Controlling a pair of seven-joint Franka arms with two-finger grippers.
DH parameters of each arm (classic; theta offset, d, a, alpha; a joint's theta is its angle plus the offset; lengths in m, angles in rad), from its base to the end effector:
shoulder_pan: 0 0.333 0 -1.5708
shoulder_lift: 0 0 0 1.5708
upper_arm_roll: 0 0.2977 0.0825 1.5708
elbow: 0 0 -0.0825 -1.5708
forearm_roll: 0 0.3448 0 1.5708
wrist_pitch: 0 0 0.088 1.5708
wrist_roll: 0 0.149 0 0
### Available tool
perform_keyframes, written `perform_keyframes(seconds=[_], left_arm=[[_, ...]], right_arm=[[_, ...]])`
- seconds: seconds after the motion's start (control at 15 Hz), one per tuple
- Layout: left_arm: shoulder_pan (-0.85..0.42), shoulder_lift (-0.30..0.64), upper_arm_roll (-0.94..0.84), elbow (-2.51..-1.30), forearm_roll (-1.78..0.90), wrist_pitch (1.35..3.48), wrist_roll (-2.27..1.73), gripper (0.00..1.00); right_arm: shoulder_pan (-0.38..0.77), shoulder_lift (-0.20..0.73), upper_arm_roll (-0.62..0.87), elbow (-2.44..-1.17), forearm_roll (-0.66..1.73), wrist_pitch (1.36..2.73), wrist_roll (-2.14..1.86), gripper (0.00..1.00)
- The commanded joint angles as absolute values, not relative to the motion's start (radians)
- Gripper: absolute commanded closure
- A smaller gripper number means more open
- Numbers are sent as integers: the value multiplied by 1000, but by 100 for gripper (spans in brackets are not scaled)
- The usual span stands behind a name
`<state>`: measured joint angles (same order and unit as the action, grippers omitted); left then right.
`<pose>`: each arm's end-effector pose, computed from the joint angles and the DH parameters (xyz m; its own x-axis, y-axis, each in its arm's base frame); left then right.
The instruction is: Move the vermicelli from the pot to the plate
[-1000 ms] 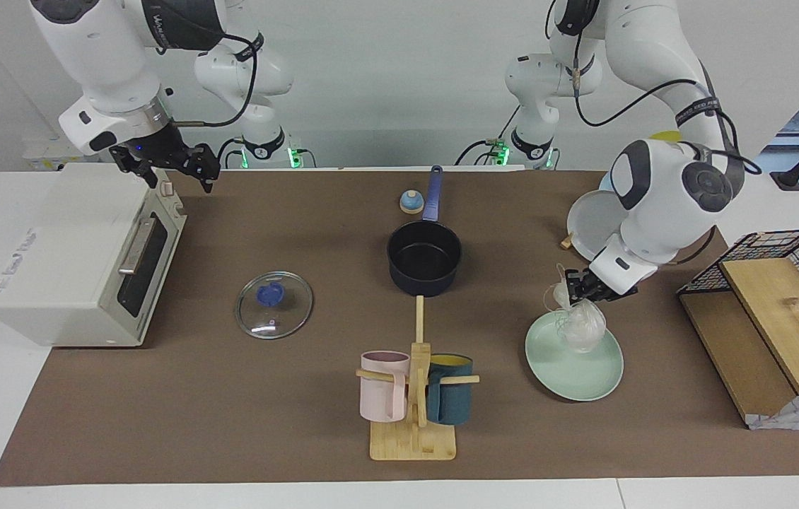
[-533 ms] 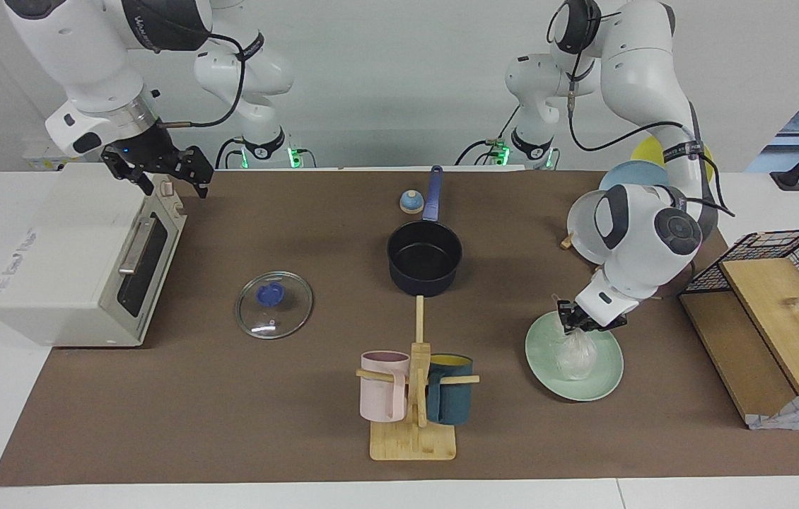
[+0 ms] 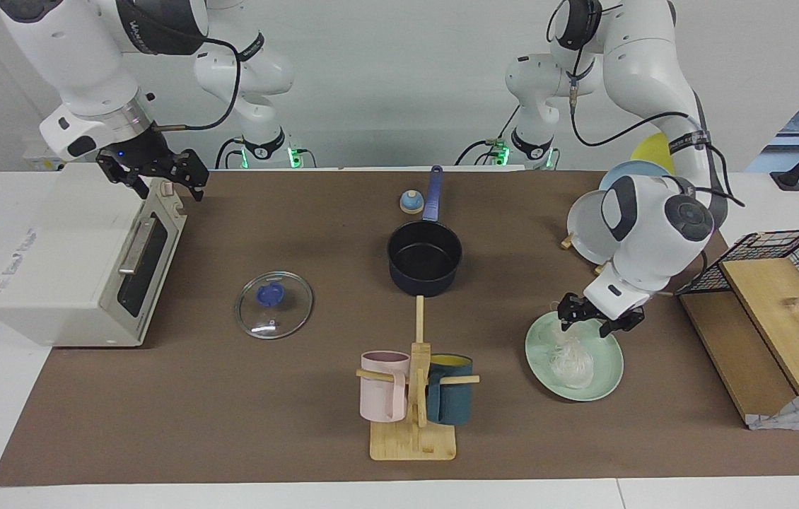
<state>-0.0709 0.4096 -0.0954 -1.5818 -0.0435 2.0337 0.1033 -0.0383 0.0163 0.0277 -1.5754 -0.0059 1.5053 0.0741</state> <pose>0.6284 -0.1034 0.3639 0.9700 -0.2379 0.0506 -0.2411 -0.9678 0.0728 0.5086 -0.0064 0.5486 0.9927 -0.0849 -0.0856 -0.0842 -0.9964 0.0118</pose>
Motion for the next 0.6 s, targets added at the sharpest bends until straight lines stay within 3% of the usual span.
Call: perform_keyframes(seconds=[0.0, 0.53], left_arm=[[-69, 287, -72, -1574, -26, 1880, 45, 0], [-67, 17, -57, -1580, -23, 1573, -64, 0]], right_arm=[[-51, 11, 29, -1585, -5, 1514, 43, 0], [-51, 9, 29, -1585, -11, 1516, 41, 0]])
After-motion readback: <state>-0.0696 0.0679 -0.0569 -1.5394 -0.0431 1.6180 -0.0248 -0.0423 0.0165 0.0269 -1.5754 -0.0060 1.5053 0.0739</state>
